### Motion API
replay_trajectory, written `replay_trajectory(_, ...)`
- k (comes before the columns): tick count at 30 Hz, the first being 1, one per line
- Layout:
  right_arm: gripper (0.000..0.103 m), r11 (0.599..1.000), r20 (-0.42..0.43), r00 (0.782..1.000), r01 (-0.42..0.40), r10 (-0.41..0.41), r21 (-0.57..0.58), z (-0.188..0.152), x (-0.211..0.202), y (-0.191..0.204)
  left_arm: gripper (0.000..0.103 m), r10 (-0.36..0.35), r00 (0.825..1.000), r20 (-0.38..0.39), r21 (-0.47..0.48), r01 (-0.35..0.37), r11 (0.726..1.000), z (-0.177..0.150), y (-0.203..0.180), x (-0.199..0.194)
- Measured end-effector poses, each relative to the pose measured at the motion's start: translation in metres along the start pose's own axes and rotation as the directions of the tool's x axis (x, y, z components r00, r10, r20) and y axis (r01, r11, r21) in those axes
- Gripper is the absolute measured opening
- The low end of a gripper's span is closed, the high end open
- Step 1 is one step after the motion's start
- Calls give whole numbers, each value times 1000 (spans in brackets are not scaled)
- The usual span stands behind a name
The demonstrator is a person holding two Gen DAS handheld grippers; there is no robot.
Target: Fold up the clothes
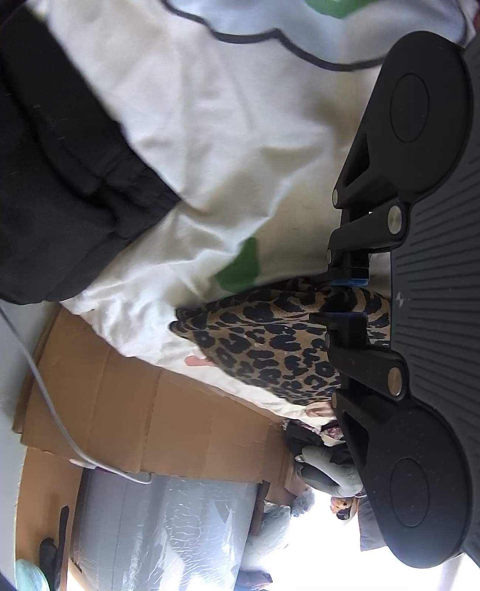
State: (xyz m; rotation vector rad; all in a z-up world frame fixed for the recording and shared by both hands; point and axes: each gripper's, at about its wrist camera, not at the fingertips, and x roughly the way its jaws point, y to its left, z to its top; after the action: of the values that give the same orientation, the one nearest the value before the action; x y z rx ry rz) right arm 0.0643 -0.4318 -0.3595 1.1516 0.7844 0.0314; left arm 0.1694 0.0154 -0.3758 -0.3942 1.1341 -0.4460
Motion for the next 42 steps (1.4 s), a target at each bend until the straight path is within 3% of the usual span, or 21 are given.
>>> replay_trajectory(7,10,999,42,999,34,-33,-37,21,-11,6,7,-17,1000,-14,-19,16,1000,-9,-17,-3)
replay_trajectory(11,0,997,71,996,55,-51,-55,35,-18,9,7,5,1000,-14,-27,-6,1000,-11,-24,-4)
replay_trajectory(14,0,996,112,992,67,-61,-51,52,-27,9,7,8,1000,-18,-75,-9,997,-11,-22,-4)
replay_trajectory(20,2,997,70,995,72,-71,-8,56,-33,0,7,18,999,-33,-85,-21,996,-12,-16,-5)
replay_trajectory(22,9,997,51,996,75,-75,7,47,-34,-6,7,19,999,-36,-85,-22,996,-11,-17,-4)
replay_trajectory(24,35,997,43,997,63,-65,43,38,-35,-14,7,20,999,-38,-85,-23,996,-10,-18,-3)
replay_trajectory(25,40,997,42,998,51,-53,61,33,-36,-18,7,21,999,-37,-83,-24,996,-10,-18,-3)
replay_trajectory(26,44,997,41,998,35,-38,72,28,-37,-20,7,21,999,-37,-82,-24,996,-10,-19,-3)
replay_trajectory(30,44,997,-10,1000,23,-22,76,11,-28,-21,7,15,999,-35,-79,-18,997,-8,-19,-5)
replay_trajectory(34,41,997,-55,998,5,-1,78,0,-2,-20,6,12,999,-32,-83,-15,996,-8,-18,-7)
replay_trajectory(36,16,995,-48,999,-16,20,95,0,9,-21,6,9,999,-38,-89,-13,996,-8,-18,-8)
replay_trajectory(42,10,1000,-6,1000,15,-15,12,2,11,-4,5,13,995,-103,-71,-20,997,-3,-28,-5)
